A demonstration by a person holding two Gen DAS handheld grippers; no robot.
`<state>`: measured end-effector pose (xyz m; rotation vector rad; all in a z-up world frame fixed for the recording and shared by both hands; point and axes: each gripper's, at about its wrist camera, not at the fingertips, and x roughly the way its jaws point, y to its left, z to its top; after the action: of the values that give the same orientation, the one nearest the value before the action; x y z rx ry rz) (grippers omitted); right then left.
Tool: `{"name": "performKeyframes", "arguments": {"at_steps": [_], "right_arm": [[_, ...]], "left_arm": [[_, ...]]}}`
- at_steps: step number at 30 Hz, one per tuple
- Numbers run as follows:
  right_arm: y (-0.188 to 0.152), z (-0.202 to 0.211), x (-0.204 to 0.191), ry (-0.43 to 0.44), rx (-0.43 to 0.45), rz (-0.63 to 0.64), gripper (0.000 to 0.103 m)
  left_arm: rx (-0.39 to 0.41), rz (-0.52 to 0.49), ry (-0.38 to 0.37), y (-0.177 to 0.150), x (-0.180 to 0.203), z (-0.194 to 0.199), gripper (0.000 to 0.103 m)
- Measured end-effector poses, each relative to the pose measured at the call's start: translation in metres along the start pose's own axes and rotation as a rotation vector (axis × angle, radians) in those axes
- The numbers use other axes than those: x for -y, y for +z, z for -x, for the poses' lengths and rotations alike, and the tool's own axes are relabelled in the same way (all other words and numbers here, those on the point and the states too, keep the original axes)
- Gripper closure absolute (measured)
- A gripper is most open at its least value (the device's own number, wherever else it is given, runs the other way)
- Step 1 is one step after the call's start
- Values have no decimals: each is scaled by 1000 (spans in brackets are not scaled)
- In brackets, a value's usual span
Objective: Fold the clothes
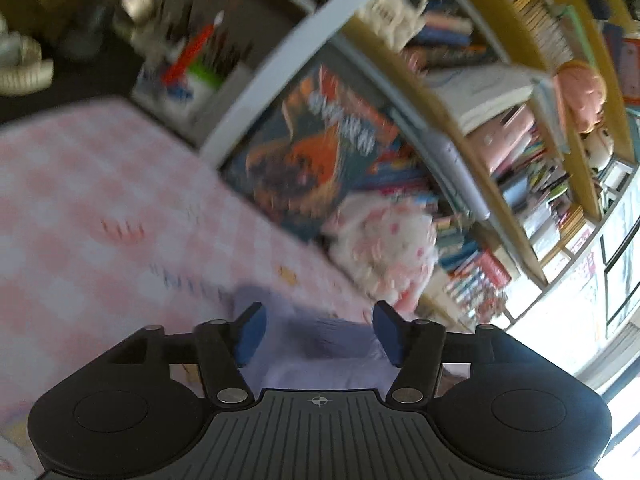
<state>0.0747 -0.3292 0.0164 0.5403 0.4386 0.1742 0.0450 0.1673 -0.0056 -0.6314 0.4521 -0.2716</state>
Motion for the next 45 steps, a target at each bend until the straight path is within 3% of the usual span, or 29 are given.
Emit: {"name": "performKeyframes", "arguments": {"at_steps": [3,8,12,16,21,22,23,24,25,27,28,30,33,38,42,45], "right_arm": [[7,9,8,-31,23,6,46],[-2,7,5,-40,-93,147,48],[-13,-4,-5,-75,-140,268,58],[-8,-20,-18,-95,-131,372,58],[6,-48,-37,-113,-153,514,59],[9,-54,-38,-107,-174,529,61],[11,-60,-39,-100,-194,540,66],[13,-65,-39,-86,-215,543,84],[15,-68,-38,-69,-228,537,96],[25,-63,-32,-19,-200,466,99],[31,-56,-27,19,-162,395,99],[36,-54,-18,33,-133,303,99],[26,-79,-13,-60,-222,336,99],[10,-86,-11,-93,-229,401,97],[18,-65,-4,-76,-215,344,73],[18,-50,6,-43,-262,306,69]], "left_arm": [[-10,-57,41,2,0,7,43],[-65,-146,105,-13,2,2,43],[-87,-289,149,-22,15,-14,44],[-93,-466,201,-20,31,-36,44],[-176,-557,190,-10,39,-69,45],[-204,-576,184,-11,40,-76,48],[-223,-593,194,-12,41,-81,78],[-215,-592,207,-11,42,-82,93],[-196,-582,218,-9,43,-81,94],[-106,-452,136,3,38,-66,94],[-88,-396,116,8,33,-63,94],[-134,-369,158,9,25,-75,94],[-228,-367,220,-1,13,-97,91],[-209,-322,211,4,8,-91,83],[-139,-263,177,9,5,-59,70],[-147,-174,114,5,-2,-41,49]]}}
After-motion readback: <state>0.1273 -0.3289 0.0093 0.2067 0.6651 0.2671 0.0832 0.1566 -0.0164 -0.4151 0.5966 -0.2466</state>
